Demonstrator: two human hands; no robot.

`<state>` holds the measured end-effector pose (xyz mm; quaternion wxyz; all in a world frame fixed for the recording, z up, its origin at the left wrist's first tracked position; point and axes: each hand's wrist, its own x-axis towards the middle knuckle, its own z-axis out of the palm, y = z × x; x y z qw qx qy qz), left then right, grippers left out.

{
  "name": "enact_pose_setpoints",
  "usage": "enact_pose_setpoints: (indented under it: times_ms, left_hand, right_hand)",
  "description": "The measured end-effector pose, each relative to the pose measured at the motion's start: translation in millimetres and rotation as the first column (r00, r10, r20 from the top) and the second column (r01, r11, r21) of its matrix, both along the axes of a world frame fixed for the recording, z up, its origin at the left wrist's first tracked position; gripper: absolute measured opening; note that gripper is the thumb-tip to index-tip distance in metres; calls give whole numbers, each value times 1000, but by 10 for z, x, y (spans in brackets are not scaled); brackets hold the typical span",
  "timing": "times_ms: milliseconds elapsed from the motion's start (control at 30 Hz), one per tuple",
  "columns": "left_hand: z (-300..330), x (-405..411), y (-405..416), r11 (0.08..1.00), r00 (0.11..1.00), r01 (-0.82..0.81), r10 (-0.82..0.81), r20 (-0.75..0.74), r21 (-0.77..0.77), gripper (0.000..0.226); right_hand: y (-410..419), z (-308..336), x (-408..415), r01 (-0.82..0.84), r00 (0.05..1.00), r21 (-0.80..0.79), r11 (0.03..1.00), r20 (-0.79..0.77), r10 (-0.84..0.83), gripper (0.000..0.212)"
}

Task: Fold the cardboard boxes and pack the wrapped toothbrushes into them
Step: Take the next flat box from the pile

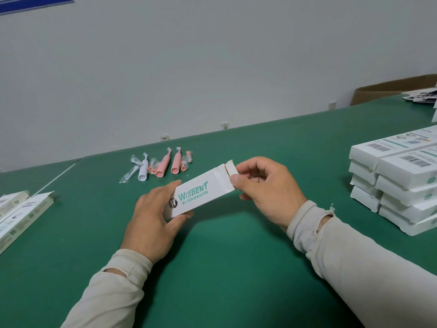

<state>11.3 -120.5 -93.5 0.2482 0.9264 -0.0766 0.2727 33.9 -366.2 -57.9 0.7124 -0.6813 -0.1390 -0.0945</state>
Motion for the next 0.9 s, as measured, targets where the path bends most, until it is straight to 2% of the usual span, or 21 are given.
enact_pose_setpoints:
  times_ms: [300, 367, 533, 600, 667, 733, 800, 900]
  left_hand:
    - [60, -47, -27, 998, 999, -47, 47, -3, 33, 63]
    - [90, -58, -39, 998, 998, -55, 56, -20, 35, 62]
    - [141, -87, -64, 998, 996, -68, 69, -65, 17, 64]
    - [149, -97, -75, 997, 994, -80, 81, -79, 21, 69]
    - [138, -114, -89, 997, 993, -74, 74, -93, 8, 80]
    - [125, -127, -115, 999, 994, -38, 36, -102, -18, 85]
    - [112, -128, -136, 999, 995, 3, -8, -96, -54, 74]
    - [88, -122, -152, 992, 992, 77, -87, -96, -101, 64]
  right_hand:
    - [-13, -34, 4, 81, 996, -68, 994, 40, -78, 11]
    - [-17, -38, 5, 63, 997, -68, 996, 56, -59, 11]
    - [21, -76, -12, -90, 995, -90, 992, 28, 92, 38]
    - [63, -93, -26, -102, 994, -65, 993, 29, 104, 35]
    - [116, -85, -26, -70, 998, 29, 997, -2, 70, 26]
    - [119, -64, 14, 40, 998, 93, 995, -51, -35, 21]
    - [47, -35, 72, 143, 985, 129, 981, -112, -128, 20]
    - [-92, -10, 121, 177, 973, 168, 970, -177, -147, 20]
